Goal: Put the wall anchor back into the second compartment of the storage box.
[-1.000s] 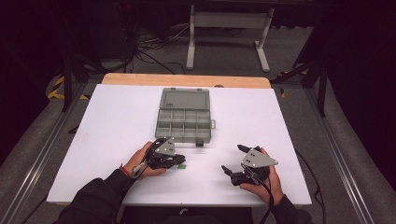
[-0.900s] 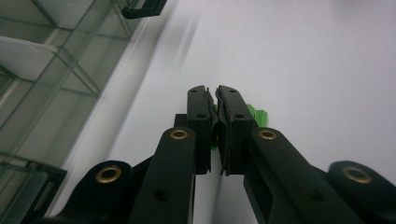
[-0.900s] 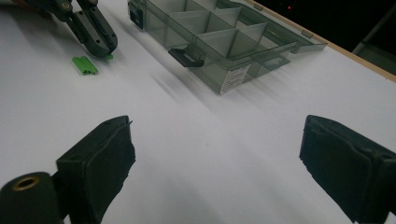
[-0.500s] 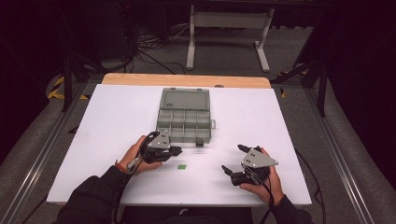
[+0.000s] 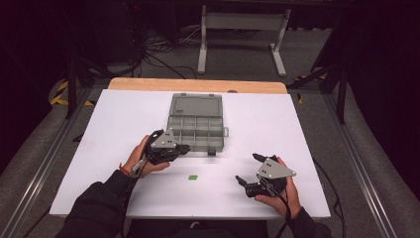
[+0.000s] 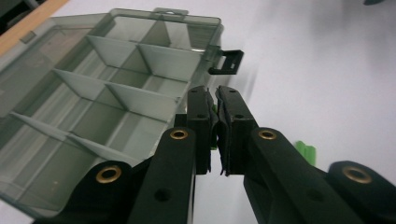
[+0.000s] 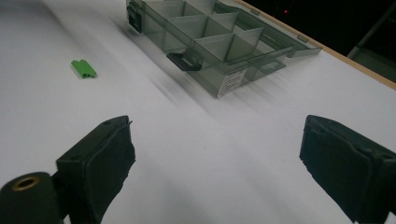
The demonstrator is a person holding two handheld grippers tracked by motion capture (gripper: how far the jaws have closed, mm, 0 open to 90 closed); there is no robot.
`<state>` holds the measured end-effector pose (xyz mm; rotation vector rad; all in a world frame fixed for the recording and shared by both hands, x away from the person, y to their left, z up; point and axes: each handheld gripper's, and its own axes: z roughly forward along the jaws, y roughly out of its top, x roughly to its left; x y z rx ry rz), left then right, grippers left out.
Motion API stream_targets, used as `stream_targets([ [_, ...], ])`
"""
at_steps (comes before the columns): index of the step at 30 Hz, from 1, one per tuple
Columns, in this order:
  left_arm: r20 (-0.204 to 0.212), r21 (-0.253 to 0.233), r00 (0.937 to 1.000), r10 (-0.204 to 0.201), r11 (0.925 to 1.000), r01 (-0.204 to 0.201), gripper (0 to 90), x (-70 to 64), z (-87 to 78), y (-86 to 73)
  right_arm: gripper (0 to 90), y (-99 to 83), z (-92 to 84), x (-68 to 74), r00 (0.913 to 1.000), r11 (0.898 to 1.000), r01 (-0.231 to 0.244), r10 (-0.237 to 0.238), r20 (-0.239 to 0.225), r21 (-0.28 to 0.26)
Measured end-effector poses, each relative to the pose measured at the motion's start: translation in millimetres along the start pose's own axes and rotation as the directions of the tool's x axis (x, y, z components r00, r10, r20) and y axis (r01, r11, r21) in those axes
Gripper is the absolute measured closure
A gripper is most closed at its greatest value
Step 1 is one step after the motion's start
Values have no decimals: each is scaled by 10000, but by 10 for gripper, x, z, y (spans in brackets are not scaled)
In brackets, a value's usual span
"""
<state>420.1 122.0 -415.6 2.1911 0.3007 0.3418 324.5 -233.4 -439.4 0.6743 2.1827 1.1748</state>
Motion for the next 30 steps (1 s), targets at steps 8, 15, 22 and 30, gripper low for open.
stream_targets([
  [8, -320, -167, 9994, -131, 9998, 126, 847, 139, -10, 53, 93, 9, -8, -2, 10000, 10000, -2, 3, 85, -83],
  [15, -509, -361, 9979, -396, 9986, 378, 847, 252, -15, 102, 91, 3, -13, 0, 9999, 9999, -30, 31, 111, -127],
  [22, -676, -332, 9961, -566, 9980, 544, 847, 371, 17, 137, 90, 4, -14, -2, 9999, 9999, -40, 41, 104, -115],
  [30, -856, -329, 9930, -814, 9963, 788, 847, 504, 72, 179, 89, -3, -10, -9, 9999, 9999, -88, 89, 132, -74],
])
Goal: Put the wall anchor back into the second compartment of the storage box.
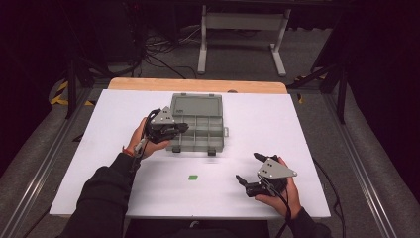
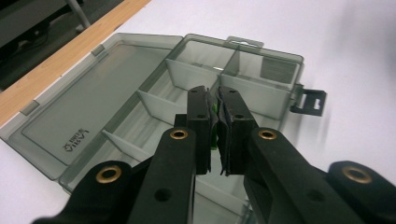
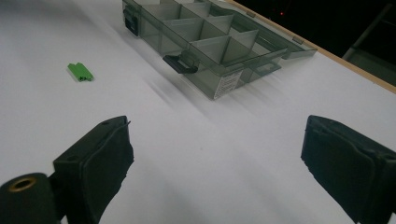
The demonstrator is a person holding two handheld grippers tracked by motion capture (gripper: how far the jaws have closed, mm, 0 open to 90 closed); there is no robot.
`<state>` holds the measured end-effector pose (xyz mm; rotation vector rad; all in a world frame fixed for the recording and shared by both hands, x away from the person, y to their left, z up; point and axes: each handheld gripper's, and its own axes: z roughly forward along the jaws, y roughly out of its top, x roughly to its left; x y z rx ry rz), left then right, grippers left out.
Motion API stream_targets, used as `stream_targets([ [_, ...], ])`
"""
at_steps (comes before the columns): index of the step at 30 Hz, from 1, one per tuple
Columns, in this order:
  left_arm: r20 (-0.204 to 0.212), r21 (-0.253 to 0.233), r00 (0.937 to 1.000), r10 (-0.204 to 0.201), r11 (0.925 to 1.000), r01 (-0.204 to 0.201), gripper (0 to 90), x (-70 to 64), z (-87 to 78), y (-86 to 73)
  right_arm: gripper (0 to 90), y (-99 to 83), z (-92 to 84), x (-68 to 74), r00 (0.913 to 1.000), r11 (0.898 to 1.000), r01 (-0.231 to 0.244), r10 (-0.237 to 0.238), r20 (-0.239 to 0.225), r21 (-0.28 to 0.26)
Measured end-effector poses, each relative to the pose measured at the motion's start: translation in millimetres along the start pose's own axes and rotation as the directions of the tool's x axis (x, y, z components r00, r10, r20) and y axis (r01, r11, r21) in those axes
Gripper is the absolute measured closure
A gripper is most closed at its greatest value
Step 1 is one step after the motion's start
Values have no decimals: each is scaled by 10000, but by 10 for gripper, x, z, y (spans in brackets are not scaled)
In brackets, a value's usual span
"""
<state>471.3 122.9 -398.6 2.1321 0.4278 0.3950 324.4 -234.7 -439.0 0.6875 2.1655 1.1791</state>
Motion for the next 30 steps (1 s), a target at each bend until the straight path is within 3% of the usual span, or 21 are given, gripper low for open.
stream_targets([
  [30, -442, 650, 9967, -684, 9953, 712, 847, 372, 424, 79, 89, -11, -14, -14, 9999, 9999, -89, 89, 119, -59],
])
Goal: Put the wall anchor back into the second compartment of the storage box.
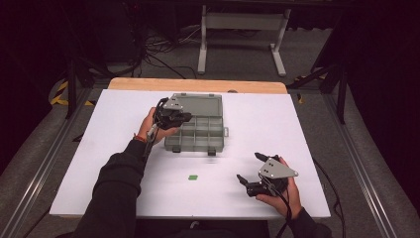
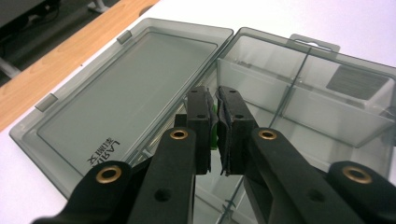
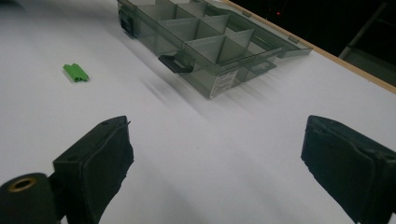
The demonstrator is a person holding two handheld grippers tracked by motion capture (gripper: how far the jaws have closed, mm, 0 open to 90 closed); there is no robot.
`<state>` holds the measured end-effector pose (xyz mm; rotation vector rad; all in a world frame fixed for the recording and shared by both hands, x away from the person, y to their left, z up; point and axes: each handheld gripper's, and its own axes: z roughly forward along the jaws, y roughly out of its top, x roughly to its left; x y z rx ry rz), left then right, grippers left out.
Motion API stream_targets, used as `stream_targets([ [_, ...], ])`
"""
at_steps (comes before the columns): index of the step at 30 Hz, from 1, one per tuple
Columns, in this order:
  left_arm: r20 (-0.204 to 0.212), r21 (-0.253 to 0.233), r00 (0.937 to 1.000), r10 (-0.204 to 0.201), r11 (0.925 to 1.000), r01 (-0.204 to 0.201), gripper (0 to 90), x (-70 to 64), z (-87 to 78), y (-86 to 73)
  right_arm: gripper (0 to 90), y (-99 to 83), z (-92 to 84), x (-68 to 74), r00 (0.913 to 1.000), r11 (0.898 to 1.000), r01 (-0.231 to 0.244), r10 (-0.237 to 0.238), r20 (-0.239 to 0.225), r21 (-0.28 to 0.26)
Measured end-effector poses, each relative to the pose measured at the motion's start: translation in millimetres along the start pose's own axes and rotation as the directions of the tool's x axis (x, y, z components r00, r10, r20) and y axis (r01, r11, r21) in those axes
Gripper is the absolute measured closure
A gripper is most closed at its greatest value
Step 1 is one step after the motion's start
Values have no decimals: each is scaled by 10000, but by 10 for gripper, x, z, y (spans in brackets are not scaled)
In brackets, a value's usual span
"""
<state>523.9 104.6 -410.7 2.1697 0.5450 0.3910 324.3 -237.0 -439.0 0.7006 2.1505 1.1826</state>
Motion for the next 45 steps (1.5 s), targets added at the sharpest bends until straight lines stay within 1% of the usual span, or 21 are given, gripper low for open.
stream_targets([
  [7, -154, 437, 9999, -36, 9990, 42, 846, 37, 87, -29, 87, 4, -10, -1, 10000, 10000, -7, 7, -1, -67],
  [8, -171, 449, 9998, -107, 9989, 115, 846, 36, 93, -35, 87, 4, -10, -2, 10000, 10000, -14, 15, 5, -70],
  [11, -190, 552, 9998, -69, 9984, 80, 846, 43, 119, -47, 87, 6, -11, 2, 10000, 10000, 14, -14, 14, -70],
  [12, -160, 561, 9998, -117, 9983, 125, 846, 40, 124, -50, 87, 6, -12, 2, 10000, 10000, 19, -19, 20, -71],
  [14, -162, 594, 9998, -75, 9982, 84, 845, 35, 129, -48, 87, 6, -10, 2, 10000, 10000, 16, -16, 6, -59],
  [20, -102, 670, 9999, -128, 9977, 134, 844, 25, 140, -51, 87, 4, -7, -2, 10000, 10000, 15, -15, 14, -40],
  [21, -143, 685, 9999, -74, 9976, 84, 844, 23, 141, -51, 87, 3, -7, 0, 10000, 10000, 6, -6, 3, -38],
  [24, -124, 640, 9998, -140, 9978, 148, 844, 21, 137, -54, 86, 5, -10, 1, 10000, 10000, 19, -18, 11, -51],
  [26, -152, 674, 9998, -106, 9977, 116, 842, 20, 138, -54, 87, 4, -8, 1, 10000, 10000, 12, -12, 5, -38],
  [27, -115, 660, 9998, -160, 9977, 167, 843, 19, 138, -57, 86, 3, -6, 1, 10000, 10000, 27, -27, 4, -24],
  [32, -64, 722, 9998, -173, 9972, 177, 835, 12, 152, -78, 87, 3, -6, 1, 10000, 10000, 20, -20, -1, -21],
  [34, 24, 812, 9999, -116, 9966, 114, 825, 5, 155, -85, 87, 2, -5, 2, 10000, 10000, 30, -30, -8, -6],
  [35, -2, 829, 10000, -81, 9965, 81, 822, 0, 154, -89, 86, 2, -4, 1, 10000, 10000, 26, -26, -7, -7],
  [38, -149, 745, 9998, -115, 9971, 125, 779, -3, 123, -99, 86, 1, -3, 2, 10000, 10000, 25, -25, -10, 6],
  [40, -74, 502, 9999, -141, 9986, 144, 776, -23, 63, -102, 87, 1, -4, 3, 10000, 10000, 33, -33, -12, 14],
  [42, -17, 356, 10000, -40, 9994, 41, 769, -48, 4, -99, 86, 2, -3, 2, 10000, 10000, 24, -24, -14, 1],
  [45, 78, 117, 9996, 266, 9996, -267, 739, -120, -107, -92, 86, 2, 2, 3, 10000, 10000, 35, -35, -27, 17],
])
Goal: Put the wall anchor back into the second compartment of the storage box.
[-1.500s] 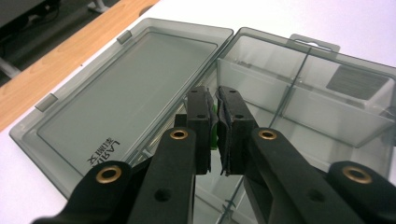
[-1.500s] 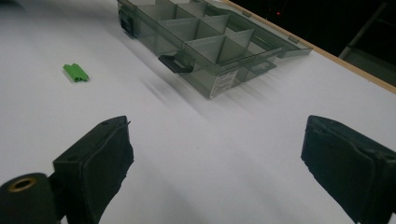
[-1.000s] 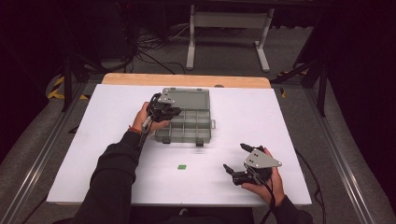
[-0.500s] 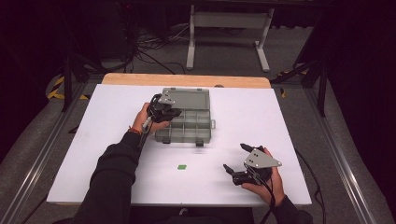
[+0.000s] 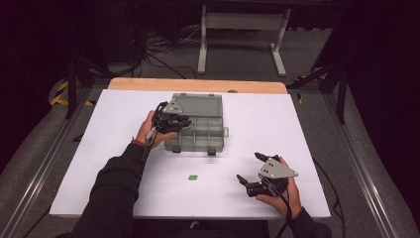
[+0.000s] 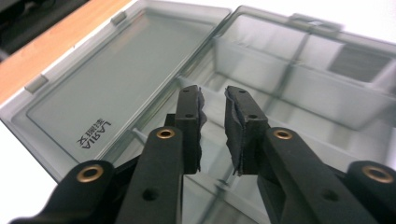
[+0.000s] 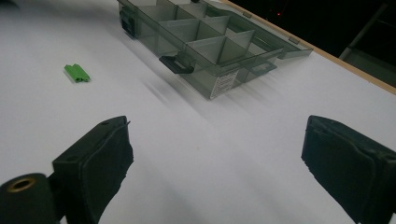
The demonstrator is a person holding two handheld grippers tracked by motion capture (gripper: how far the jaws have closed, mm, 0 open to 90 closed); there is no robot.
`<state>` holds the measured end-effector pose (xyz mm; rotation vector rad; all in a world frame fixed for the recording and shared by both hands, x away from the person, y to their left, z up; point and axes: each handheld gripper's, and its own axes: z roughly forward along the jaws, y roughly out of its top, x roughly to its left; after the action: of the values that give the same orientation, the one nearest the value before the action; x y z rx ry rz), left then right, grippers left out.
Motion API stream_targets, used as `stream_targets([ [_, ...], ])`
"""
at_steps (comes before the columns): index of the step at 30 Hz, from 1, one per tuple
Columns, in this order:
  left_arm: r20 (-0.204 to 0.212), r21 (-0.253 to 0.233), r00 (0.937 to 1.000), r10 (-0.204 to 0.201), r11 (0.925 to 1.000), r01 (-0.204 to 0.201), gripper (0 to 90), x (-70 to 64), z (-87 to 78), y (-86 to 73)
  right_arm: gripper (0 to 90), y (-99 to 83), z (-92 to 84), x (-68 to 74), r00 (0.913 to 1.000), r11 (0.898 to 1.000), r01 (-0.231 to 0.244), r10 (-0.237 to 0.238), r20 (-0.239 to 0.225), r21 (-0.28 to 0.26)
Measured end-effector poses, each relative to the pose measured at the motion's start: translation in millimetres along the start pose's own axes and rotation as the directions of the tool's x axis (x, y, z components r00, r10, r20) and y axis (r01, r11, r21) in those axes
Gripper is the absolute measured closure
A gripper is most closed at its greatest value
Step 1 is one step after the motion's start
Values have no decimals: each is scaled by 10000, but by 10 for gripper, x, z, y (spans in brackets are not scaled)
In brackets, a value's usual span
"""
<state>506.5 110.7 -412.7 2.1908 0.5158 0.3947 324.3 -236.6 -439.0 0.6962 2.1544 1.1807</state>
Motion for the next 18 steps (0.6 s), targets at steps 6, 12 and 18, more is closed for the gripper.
stream_targets([
  [6, -33, -512, 9980, 634, 9967, -634, 639, -193, -225, -15, 86, 3, -3, 5, 10000, 10000, 13, -13, 16, 3],
  [12, -258, -738, 9948, 988, 9922, -1005, 548, -378, -370, -98, 87, 1, -5, 2, 10000, 10000, -14, 14, 26, -9],
  [18, -317, -1093, 9927, 1163, 9868, -1192, 397, -571, -476, -234, 86, -1, 0, 0, 10000, 10000, -15, 15, 34, 18],
])
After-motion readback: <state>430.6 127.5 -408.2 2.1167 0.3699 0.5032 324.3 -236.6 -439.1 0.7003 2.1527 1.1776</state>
